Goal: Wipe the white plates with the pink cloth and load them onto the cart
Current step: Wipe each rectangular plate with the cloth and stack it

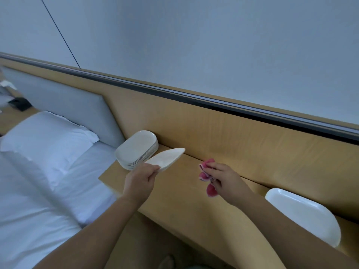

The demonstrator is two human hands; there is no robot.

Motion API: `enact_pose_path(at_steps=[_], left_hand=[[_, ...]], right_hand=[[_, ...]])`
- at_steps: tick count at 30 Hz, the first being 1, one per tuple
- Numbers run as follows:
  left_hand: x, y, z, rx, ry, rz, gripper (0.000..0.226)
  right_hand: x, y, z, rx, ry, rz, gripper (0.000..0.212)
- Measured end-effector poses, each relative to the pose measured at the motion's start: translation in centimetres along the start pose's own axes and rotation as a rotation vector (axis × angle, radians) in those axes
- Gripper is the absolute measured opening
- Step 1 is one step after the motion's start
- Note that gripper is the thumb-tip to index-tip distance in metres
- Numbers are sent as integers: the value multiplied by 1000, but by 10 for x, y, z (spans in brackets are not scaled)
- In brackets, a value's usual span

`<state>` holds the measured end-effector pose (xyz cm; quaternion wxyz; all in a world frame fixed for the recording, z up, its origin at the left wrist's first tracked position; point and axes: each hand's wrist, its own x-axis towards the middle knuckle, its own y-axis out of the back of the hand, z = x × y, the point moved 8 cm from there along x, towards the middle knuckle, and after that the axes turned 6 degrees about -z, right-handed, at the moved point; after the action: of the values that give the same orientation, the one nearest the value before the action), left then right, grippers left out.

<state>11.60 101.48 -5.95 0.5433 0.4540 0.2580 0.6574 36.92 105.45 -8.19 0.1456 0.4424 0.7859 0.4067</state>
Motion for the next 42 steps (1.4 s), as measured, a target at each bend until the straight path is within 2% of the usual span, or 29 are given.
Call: enact_pose_path(at_steps=[3, 10, 16, 19, 23, 26, 32, 42], left_hand=[[4, 13, -39, 10, 14, 36, 30], [18, 39, -104, 46, -48, 51, 33], [32, 39, -154, 36, -109, -19, 30], [38, 29, -176, 67, -113, -111, 20], [43, 5, -209, 103, -28, -307, 23], [45, -10, -222, 89, 2, -394, 26], [49, -34, -246, 62, 85, -526, 29], [65, -54, -252, 52, 169, -611, 33]], right_hand=[[21, -10, -11, 6, 3, -24, 49], [70, -41, -42, -16, 0, -47, 46], [104, -68, -68, -13, -42, -29, 40], [115, -79, -75, -32, -63, -24, 42], [125, -96, -76, 18, -130, -48, 45], [130, -106, -74, 35, -171, -62, 47], [129, -119, -67, -119, -158, -87, 49], [121, -121, -60, -145, -238, -95, 48]])
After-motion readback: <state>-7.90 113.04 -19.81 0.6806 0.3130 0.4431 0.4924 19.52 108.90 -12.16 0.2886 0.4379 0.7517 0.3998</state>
